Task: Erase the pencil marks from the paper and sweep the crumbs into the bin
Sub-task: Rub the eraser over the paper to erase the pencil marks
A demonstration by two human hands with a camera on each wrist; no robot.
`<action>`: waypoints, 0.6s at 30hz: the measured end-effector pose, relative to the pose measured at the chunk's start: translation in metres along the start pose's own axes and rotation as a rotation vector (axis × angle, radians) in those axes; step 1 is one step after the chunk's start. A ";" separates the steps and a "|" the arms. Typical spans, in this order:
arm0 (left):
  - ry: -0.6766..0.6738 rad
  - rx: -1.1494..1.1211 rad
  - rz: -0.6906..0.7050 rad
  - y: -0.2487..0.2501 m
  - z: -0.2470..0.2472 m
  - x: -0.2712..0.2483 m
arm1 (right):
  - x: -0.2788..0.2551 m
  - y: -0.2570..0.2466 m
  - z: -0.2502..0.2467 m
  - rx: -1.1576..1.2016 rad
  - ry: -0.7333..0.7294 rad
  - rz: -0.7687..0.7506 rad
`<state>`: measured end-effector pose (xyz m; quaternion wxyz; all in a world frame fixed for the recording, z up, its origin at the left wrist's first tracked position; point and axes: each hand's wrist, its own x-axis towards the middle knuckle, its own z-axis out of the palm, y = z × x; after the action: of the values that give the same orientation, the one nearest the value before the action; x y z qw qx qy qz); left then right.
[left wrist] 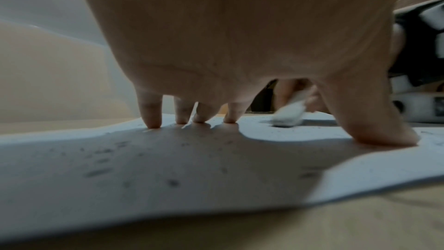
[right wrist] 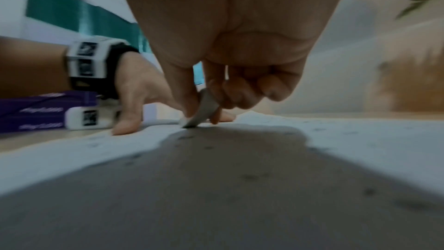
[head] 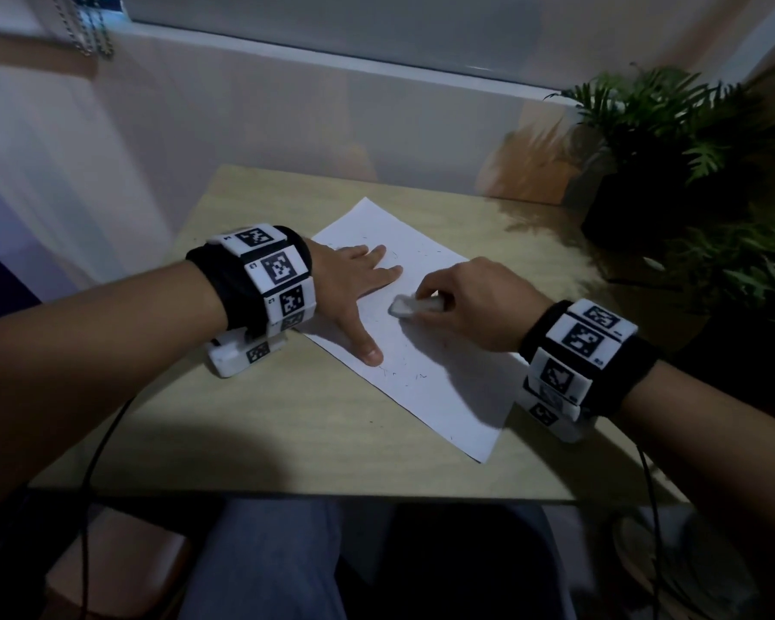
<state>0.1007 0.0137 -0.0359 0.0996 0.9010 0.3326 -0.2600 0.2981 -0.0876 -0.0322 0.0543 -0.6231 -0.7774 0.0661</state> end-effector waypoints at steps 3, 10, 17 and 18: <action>0.016 -0.012 0.004 -0.002 0.003 0.002 | 0.001 0.003 -0.002 0.071 -0.059 0.008; 0.028 -0.013 -0.002 -0.001 0.002 0.001 | 0.015 0.021 -0.001 0.076 0.103 0.168; 0.026 -0.026 0.013 -0.005 0.004 0.004 | 0.017 0.023 -0.005 0.117 0.209 0.258; 0.025 -0.028 0.016 -0.004 0.003 0.004 | 0.016 0.020 -0.005 0.140 0.186 0.213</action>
<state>0.0994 0.0179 -0.0405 0.1099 0.9054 0.3301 -0.2432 0.3150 -0.0670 -0.0308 0.1622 -0.7000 -0.6921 0.0677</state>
